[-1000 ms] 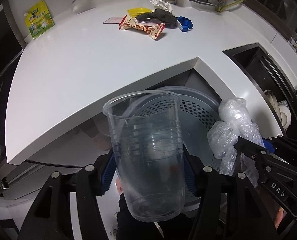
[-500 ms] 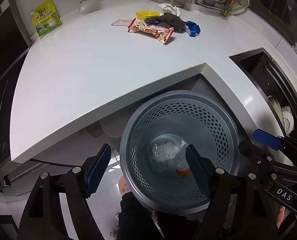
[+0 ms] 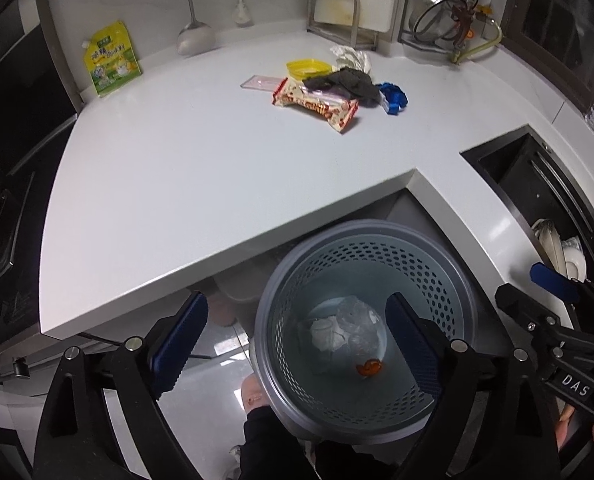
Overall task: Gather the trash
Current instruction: 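Open the right tool to drop the plastic bag while the left tool releases the clear cup, then move both open tools back to the trash pile on the counter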
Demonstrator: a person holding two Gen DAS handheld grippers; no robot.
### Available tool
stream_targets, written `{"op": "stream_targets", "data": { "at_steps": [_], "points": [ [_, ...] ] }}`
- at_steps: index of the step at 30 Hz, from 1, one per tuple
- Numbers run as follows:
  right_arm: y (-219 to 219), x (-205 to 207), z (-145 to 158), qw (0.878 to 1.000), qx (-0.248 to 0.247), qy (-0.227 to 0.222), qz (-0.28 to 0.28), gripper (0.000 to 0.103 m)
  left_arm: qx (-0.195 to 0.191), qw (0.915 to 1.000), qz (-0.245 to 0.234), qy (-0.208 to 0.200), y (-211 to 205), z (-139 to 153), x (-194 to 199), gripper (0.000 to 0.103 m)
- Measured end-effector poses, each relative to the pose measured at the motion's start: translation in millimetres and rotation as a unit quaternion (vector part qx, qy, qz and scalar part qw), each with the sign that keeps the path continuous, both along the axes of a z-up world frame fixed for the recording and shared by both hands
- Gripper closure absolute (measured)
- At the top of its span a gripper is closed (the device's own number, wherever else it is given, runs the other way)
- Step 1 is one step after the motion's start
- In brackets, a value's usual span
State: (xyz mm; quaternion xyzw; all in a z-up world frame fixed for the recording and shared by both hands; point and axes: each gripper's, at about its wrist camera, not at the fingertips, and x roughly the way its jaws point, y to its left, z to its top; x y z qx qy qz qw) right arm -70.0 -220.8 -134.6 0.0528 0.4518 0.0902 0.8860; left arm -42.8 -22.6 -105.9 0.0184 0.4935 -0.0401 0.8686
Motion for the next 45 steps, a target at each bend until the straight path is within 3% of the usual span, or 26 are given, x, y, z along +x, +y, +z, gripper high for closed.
{"op": "stream_targets", "data": {
  "at_steps": [8,16,22,33,45],
  "points": [
    [-2,5,27,0.998,-0.024,-0.059,-0.014,0.025,-0.007,0.9988,0.019,-0.044,11,26,4,0.010],
    [4,22,51,0.989,-0.093,-0.114,-0.012,0.025,0.000,0.9946,0.032,-0.099,15,60,18,0.007],
    [0,49,67,0.985,-0.100,-0.137,-0.023,0.024,0.007,0.9922,0.045,-0.116,17,71,45,0.006],
    [-8,117,63,0.985,-0.096,-0.132,-0.048,0.024,0.001,0.9907,0.076,-0.112,17,59,110,0.006],
    [-9,205,18,0.992,-0.075,-0.092,-0.049,0.024,-0.018,0.9898,0.100,-0.100,2,15,177,0.006]
  ]
}}
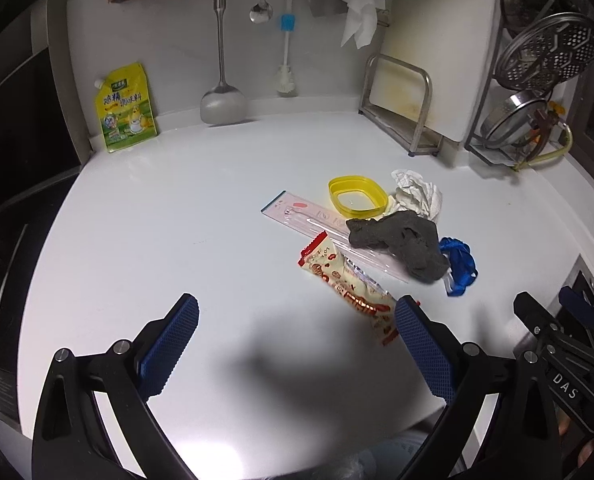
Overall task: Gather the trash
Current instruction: 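Move both open tools back to the trash pile on the counter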
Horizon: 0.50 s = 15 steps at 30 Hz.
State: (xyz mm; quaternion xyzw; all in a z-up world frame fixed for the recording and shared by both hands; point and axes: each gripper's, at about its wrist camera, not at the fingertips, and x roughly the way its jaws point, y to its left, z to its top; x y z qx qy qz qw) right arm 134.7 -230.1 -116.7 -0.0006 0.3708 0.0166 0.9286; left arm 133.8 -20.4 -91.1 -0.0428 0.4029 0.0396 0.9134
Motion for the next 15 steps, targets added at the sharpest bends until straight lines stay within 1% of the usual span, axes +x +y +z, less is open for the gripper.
{"op": "stream_targets", "data": {
  "at_steps": [8,15],
  "points": [
    [-4,46,-23,1.000,0.017,0.008,0.005,0.024,-0.004,0.9998,0.020,0.004,-9,-26,33,0.006],
    [-5,67,-37,0.999,0.030,0.019,0.015,0.024,-0.012,0.9994,0.028,0.013,-14,-39,44,0.006]
  ]
}}
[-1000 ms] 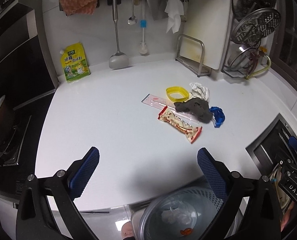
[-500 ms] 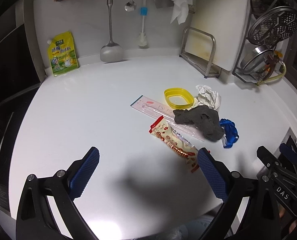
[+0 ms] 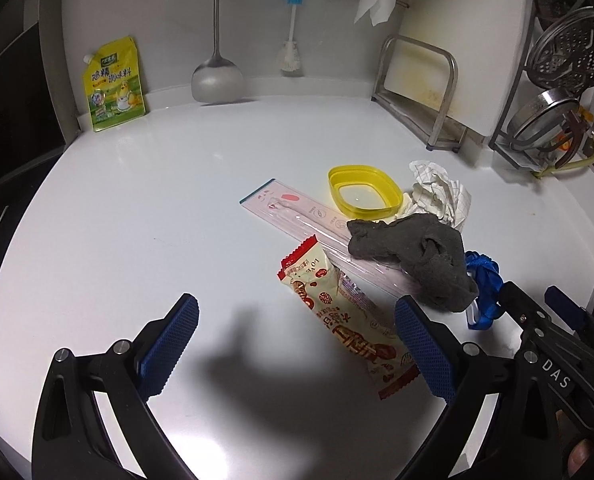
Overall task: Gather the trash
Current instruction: 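Move both open tools back to the trash pile on the counter, then grasp the red-and-white snack wrapper with the left tool while the right tool grasps the blue ribbon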
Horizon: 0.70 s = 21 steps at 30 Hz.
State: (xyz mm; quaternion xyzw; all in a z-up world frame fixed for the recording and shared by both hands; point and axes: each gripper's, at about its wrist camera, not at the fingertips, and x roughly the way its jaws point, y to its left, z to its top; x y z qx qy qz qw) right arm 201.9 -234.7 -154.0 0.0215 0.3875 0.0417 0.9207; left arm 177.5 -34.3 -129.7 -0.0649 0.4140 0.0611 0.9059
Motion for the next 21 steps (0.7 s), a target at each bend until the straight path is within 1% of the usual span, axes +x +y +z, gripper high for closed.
{"op": "stream_targets", "data": {
  "at_steps": [6,11,21],
  "points": [
    [4,10,-10,1.000,0.003,0.012,0.018,0.024,-0.006,1.0000,-0.001,0.006,-1,-7,6,0.006],
    [6,15,-18,1.000,-0.003,0.020,0.022,0.024,-0.014,0.9998,0.004,0.017,1,-15,9,0.006],
    [6,20,-20,0.999,0.000,0.024,0.023,0.024,-0.024,0.9993,0.015,0.026,4,-24,16,0.007]
  ]
}}
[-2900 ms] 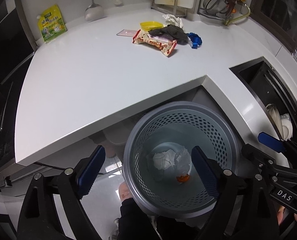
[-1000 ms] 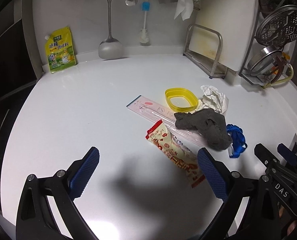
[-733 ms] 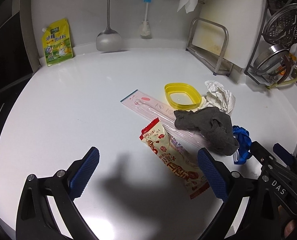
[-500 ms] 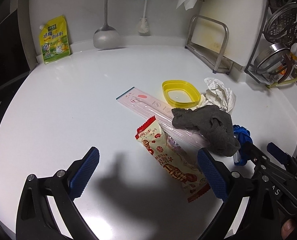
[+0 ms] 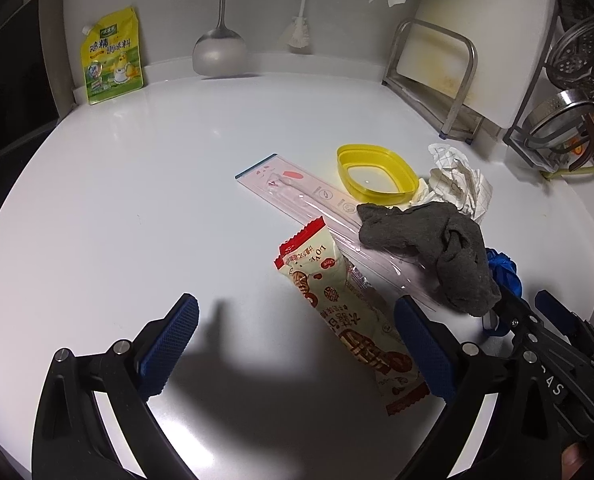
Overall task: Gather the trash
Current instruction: 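Grasp the red-and-white snack wrapper with the left tool while the right tool grasps the blue ribbon, then carry the snack wrapper and blue ribbon over the wastebasket with both tools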
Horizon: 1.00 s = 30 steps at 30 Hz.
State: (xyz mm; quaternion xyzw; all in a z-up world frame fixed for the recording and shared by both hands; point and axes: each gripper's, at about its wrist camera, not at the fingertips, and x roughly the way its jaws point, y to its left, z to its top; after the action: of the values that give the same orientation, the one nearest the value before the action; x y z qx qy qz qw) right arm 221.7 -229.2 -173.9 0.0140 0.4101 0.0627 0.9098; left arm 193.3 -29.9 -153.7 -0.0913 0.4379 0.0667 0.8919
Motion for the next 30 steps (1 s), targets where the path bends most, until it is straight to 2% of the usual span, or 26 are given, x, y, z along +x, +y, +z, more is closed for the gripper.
{"op": "stream_targets", "data": {
  "at_steps": [3,4,9,12,14,15,18,19,24,30],
  "points": [
    [2,0,0,1.000,-0.004,0.000,0.004,0.025,-0.002,1.0000,0.001,0.007,0,-4,3,0.010],
    [3,0,0,1.000,-0.005,0.000,0.005,0.026,-0.005,0.9999,0.001,0.012,0,-6,4,0.014],
    [8,1,-4,1.000,-0.008,0.013,0.019,0.048,-0.018,0.9998,0.000,0.012,-2,-7,3,0.030],
    [8,-1,-4,1.000,-0.005,0.011,0.019,0.060,-0.018,0.9998,-0.008,0.010,-6,-5,2,0.044],
    [7,-2,-4,1.000,-0.001,0.012,0.021,0.069,-0.022,0.9995,-0.020,0.007,-8,-4,1,0.065],
    [6,-3,-4,1.000,0.000,0.011,0.021,0.073,-0.026,0.9993,-0.026,0.005,-9,-3,1,0.069],
    [3,-6,-3,1.000,0.014,0.009,0.019,0.080,-0.020,0.9991,-0.039,0.005,-11,0,0,0.071],
    [1,-6,-2,1.000,0.017,0.009,0.017,0.081,-0.020,0.9989,-0.042,0.004,-10,1,0,0.084],
    [-7,-17,3,1.000,0.025,0.002,0.001,0.089,-0.004,0.9986,-0.052,-0.003,-8,8,-8,0.087],
    [-11,-32,3,0.999,0.031,-0.002,-0.011,0.091,0.002,0.9985,-0.055,-0.005,-2,10,-18,0.087]
  ]
}}
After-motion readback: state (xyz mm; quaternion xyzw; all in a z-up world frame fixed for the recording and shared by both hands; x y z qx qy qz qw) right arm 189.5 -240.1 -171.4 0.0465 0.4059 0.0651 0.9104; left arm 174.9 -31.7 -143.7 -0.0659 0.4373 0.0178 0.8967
